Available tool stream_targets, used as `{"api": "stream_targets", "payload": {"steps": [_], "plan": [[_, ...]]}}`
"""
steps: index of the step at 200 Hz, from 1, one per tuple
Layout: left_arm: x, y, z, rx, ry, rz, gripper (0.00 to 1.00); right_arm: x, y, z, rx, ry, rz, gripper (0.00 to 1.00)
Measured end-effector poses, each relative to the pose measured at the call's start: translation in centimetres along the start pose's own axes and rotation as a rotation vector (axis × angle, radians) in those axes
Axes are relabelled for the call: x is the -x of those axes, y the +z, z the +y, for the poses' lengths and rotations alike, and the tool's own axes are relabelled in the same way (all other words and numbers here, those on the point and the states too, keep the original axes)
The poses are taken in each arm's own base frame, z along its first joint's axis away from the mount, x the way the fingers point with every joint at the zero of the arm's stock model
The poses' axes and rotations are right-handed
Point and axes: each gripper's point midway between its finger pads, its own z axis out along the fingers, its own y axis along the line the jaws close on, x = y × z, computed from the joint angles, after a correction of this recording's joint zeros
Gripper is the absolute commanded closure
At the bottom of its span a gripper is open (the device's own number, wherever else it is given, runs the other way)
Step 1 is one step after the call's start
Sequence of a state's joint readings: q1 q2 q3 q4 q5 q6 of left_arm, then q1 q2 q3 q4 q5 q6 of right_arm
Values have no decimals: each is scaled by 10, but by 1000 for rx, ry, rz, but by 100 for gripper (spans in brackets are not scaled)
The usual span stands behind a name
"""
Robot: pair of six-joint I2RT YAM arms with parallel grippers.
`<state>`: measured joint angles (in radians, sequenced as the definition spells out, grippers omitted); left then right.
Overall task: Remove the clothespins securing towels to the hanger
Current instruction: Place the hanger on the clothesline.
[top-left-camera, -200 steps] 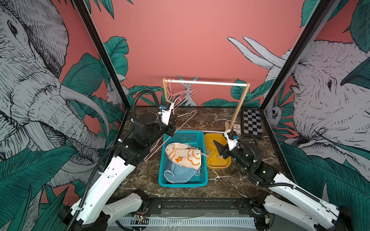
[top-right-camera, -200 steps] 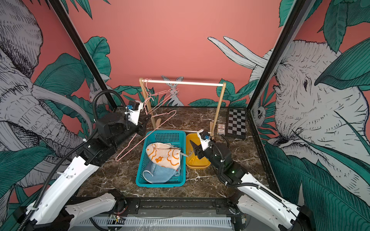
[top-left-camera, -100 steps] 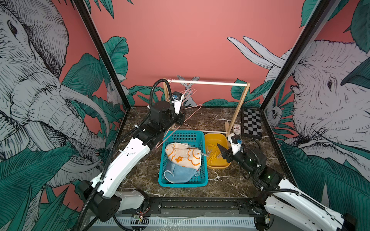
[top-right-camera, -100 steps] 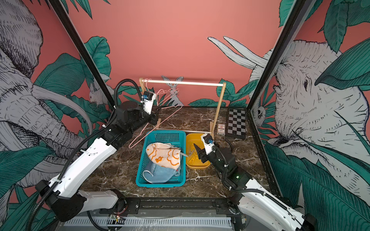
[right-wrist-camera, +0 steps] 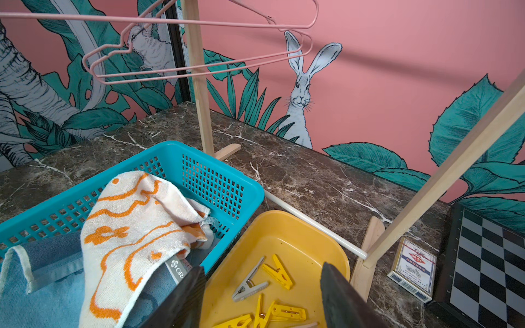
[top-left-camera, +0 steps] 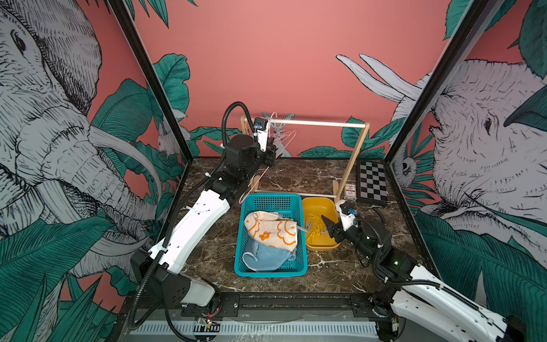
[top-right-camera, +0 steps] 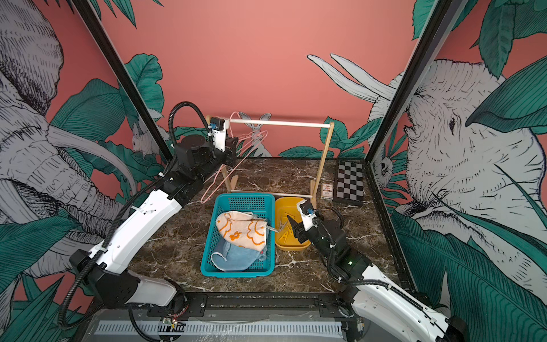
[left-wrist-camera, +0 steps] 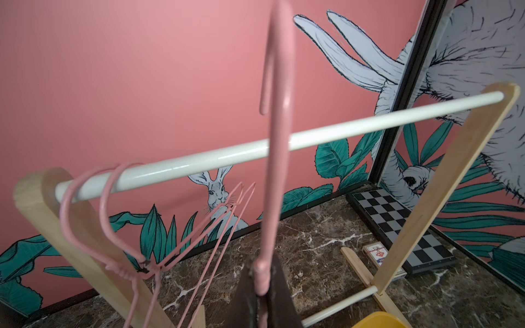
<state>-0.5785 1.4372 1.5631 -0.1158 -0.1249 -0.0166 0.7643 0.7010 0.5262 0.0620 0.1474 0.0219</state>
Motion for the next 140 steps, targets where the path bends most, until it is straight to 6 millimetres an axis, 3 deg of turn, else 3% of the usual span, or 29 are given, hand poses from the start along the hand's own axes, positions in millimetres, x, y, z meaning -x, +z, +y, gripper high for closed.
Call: {"api": "stream_targets", "payload": {"steps": [66, 140], "plan": [[3, 33, 10, 40, -39, 0, 100, 0, 0, 0, -3, 0, 0, 36], [-17, 62, 26, 78, -83, 65, 100, 0, 0, 0, -3, 0, 1, 35]]}}
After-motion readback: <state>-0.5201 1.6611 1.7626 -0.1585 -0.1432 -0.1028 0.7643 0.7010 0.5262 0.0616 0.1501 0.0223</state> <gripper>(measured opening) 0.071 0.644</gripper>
